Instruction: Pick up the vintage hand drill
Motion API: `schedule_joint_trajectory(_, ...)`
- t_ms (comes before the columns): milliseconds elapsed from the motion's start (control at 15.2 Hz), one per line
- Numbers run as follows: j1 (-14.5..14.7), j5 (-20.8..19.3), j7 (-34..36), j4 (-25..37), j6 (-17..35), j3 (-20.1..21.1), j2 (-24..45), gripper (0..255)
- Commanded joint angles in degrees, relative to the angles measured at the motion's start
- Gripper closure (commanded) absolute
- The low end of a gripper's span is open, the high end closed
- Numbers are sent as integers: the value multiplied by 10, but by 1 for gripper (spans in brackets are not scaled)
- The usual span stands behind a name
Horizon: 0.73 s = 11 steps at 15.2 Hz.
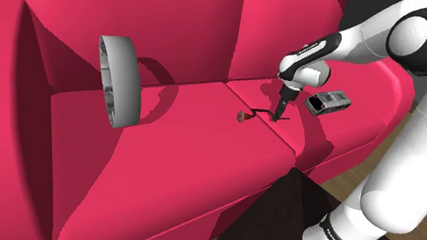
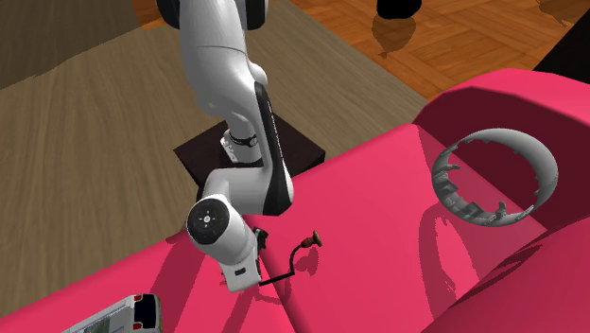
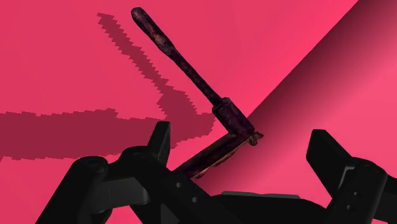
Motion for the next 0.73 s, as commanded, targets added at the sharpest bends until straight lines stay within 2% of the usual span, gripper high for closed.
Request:
schedule_joint_trajectory(0, -1, 6, -5, -5, 10, 2, 6, 0)
schedule_joint_trajectory(66, -1, 6, -5, -5, 10, 2, 6, 0)
schedule_joint_trajectory(132, -1, 6, -5, -4, 9, 2, 6, 255)
schedule_joint_trajectory(660, -2, 9, -7, 0, 8, 2, 10, 255)
